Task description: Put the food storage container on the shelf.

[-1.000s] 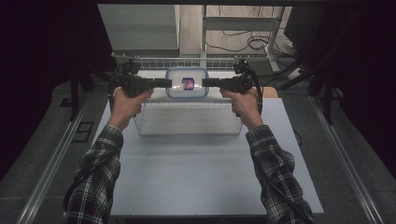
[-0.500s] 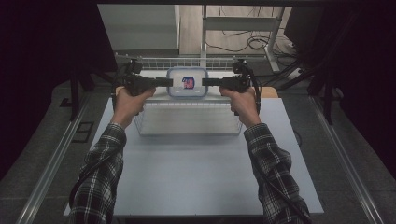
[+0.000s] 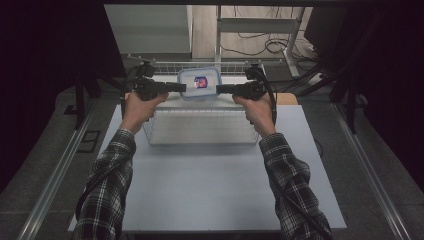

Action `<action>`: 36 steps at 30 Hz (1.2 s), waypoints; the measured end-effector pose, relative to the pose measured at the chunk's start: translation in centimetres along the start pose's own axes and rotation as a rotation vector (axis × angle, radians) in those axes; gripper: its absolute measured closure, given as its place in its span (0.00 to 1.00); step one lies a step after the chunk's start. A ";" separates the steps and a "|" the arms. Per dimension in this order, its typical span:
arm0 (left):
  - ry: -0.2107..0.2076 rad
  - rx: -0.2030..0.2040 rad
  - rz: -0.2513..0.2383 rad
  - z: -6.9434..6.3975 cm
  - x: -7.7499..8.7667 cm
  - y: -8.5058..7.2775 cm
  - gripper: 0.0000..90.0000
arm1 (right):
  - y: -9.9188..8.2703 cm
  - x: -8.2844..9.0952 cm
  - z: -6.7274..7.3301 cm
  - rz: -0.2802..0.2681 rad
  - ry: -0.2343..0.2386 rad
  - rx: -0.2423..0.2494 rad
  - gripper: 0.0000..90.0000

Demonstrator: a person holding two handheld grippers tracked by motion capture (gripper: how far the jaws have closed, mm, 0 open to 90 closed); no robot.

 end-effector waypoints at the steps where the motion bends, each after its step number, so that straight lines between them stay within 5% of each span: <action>1: 0.016 0.004 -0.011 0.0 0.0 0.1 0.51 | 0.0 0.0 0.0 -0.001 0.000 0.000 0.67; 4: 0.055 -0.023 -0.021 0.4 0.3 0.4 0.51 | 0.2 -0.1 0.0 -0.006 -0.006 -0.001 0.64; 17: 0.051 -0.020 -0.044 0.0 -0.7 0.6 0.55 | 1.1 -0.1 -0.1 -0.026 -0.083 0.044 0.65; 22: 0.022 -0.051 -0.087 -0.5 -0.5 0.5 0.41 | 1.1 -0.1 -0.3 -0.040 -0.106 0.104 0.47; 29: 0.069 -0.142 -0.090 -0.5 -0.1 -0.2 0.18 | 0.5 -0.1 0.4 -0.062 -0.095 0.213 0.13; 36: 0.089 -0.247 -0.061 -1.2 0.5 -1.3 0.06 | -0.9 0.0 0.8 -0.033 -0.110 0.261 0.03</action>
Point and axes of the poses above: each handheld gripper's, and its own axes: x roughly backward along the jaws, y roughly out of its top, z roughly to its left, the point moved 9 cm from there along -x, roughly forward along the jaws, and after that the axes turned 15 degrees about -z, right-handed, at the moved point
